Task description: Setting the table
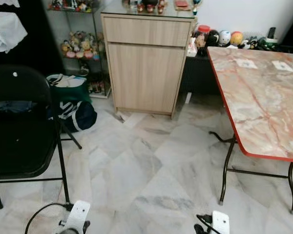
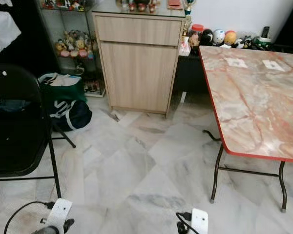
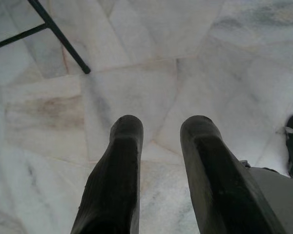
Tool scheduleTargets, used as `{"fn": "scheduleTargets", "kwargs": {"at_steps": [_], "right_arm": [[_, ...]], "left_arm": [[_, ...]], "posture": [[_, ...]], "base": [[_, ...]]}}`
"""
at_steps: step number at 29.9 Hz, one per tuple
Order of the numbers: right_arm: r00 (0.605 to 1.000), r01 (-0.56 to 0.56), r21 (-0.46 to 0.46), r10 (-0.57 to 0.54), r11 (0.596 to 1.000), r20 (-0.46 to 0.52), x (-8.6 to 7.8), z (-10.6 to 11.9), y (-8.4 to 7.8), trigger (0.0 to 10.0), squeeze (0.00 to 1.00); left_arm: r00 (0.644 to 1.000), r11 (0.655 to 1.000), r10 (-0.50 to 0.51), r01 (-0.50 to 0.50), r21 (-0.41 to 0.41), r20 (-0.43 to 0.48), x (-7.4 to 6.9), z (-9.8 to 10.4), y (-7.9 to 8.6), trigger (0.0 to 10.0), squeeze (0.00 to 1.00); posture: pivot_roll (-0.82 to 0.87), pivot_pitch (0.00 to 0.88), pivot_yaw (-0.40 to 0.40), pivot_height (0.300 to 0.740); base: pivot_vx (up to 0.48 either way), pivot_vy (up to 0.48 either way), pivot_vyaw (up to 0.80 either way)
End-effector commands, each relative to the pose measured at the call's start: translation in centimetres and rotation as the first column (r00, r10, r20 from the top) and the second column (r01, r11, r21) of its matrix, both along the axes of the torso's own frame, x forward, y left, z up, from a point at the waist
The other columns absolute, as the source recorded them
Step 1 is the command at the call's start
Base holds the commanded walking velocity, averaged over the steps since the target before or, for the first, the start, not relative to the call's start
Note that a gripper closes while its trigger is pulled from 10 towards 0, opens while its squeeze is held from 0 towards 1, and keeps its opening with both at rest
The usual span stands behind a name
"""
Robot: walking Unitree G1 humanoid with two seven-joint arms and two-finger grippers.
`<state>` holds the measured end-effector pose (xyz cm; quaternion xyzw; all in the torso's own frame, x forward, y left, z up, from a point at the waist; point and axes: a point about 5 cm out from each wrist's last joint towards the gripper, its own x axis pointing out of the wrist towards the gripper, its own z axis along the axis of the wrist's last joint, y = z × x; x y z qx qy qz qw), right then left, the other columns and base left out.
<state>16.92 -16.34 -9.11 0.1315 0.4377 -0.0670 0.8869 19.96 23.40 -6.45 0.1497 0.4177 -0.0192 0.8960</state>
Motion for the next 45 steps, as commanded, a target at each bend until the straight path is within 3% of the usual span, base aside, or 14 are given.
{"fn": "scheduleTargets", "kwargs": {"at_steps": [1, 15, 20, 45], "right_arm": [[1.000, 0.026, -0.008, -0.026, 1.000, -0.008, -0.40, -0.13, -0.46, 10.0, 0.00], [0.999, 0.051, -0.014, -0.052, 0.999, -0.012, -0.55, -0.18, -0.80, 10.0, 0.00], [0.998, 0.058, -0.014, -0.058, 0.998, -0.018, -0.73, -0.25, -0.87, 10.0, 0.00], [0.997, 0.068, 0.002, -0.068, 0.998, 0.031, 0.13, 0.16, -0.45, 10.0, 0.00]], "left_arm": [[1.000, 1.000, -0.020, 0.020, 0.007, -0.012, -0.10, -0.11, -0.17, 10.0, 0.00], [1.000, 0.999, -0.029, 0.029, 0.014, -0.005, 0.36, 0.15, -0.09, 10.0, 0.00], [1.000, 1.000, -0.023, 0.023, 0.013, -0.002, 0.42, 0.19, -0.05, 10.0, 0.00], [1.000, 1.000, -0.024, 0.025, 0.013, -0.016, 0.35, 0.13, -0.01, 10.0, 0.00]], "posture": [[0.18, 0.000, -0.026, 0.740], [0.18, 0.000, -0.024, 0.740], [0.18, 0.000, -0.026, 0.740], [0.18, 0.000, -0.013, 0.740]], "base": [[0.000, -0.300, 0.00], [0.000, -0.447, 0.00], [0.000, -0.480, -0.61], [0.000, -0.480, 0.00]]}}
